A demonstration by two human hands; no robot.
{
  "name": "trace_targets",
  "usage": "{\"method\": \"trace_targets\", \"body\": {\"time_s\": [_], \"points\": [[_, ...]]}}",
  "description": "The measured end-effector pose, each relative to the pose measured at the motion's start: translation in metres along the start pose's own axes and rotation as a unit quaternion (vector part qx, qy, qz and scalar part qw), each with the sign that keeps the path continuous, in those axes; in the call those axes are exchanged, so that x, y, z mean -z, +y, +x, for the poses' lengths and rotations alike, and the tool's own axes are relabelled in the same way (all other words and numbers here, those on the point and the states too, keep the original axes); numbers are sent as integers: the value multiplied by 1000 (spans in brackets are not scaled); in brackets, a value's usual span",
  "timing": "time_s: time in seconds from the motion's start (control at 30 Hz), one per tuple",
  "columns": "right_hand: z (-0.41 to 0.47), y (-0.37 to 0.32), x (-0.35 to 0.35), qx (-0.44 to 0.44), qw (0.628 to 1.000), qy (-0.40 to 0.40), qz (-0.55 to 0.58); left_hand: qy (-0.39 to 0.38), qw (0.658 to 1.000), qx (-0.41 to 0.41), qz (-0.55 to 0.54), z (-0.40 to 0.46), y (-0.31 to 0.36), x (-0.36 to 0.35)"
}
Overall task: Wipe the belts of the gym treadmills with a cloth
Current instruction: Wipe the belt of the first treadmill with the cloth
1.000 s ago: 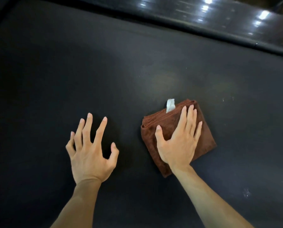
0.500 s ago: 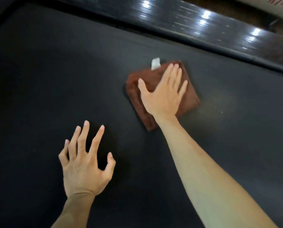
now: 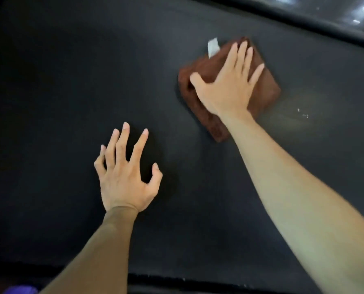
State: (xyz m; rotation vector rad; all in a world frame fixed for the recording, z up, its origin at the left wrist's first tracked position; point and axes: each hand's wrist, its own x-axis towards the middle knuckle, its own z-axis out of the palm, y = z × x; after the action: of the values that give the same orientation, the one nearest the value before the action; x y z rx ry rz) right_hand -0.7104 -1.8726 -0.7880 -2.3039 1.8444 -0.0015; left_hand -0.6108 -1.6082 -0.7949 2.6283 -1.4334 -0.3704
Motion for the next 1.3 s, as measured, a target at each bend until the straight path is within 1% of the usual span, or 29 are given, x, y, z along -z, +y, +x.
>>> {"method": "trace_targets", "body": {"time_s": [0.07,0.1,0.17,0.27,0.3,0.33,0.43,0.5,0.53,0.57,0.67,0.73,0.8,0.9,0.93,1.1,1.17,1.23,1.27,1.3], "points": [[9,-21,-5,-12,1000,8,-4,-6,1000,2,0,1,2,1],[4,-29,-8,-3,1000,22,-15,-9,1000,2,0,1,2,2],[-17,-33,-14,37,998,46,-27,-8,1000,3,1,-1,2,1],[-56,-7,-15,117,992,40,-41,0,1000,0,3,0,1,-1],[-62,4,-15,116,992,34,-45,2,1000,0,4,1,1,-2],[-63,13,-15,93,994,37,-41,4,1000,0,5,1,0,-2],[-34,14,-12,-36,997,66,-31,7,1000,-1,-1,1,1,-2],[-3,-3,-8,-84,993,76,-25,7,1000,-1,-5,1,1,-2],[9,-12,-8,-85,993,71,-26,7,1000,-2,-4,1,2,-3],[15,-21,-8,-69,995,66,-26,8,1000,-2,-2,1,1,-3],[1,-31,-12,55,997,56,-22,10,1000,-4,0,1,1,-3],[-30,-16,-13,108,992,51,-28,12,1000,-5,-1,1,0,-4],[-65,8,-14,93,994,47,-35,13,1000,-5,3,2,-1,-5],[-86,22,-14,5,997,69,-16,10,1000,-5,15,0,-1,-6],[-85,22,-14,-9,997,74,-12,8,1000,-4,18,0,-1,-6],[-81,17,-9,0,998,65,-15,-21,999,-1,38,1,3,1],[-81,18,-10,0,998,65,-2,0,1000,-8,2,13,10,9],[-80,19,-11,0,997,72,3,47,998,-23,-32,47,13,19],[-81,19,-11,1,997,76,7,57,998,-26,-24,68,12,24],[-81,19,-11,1,997,79,10,51,998,-28,-6,89,10,27]]}}
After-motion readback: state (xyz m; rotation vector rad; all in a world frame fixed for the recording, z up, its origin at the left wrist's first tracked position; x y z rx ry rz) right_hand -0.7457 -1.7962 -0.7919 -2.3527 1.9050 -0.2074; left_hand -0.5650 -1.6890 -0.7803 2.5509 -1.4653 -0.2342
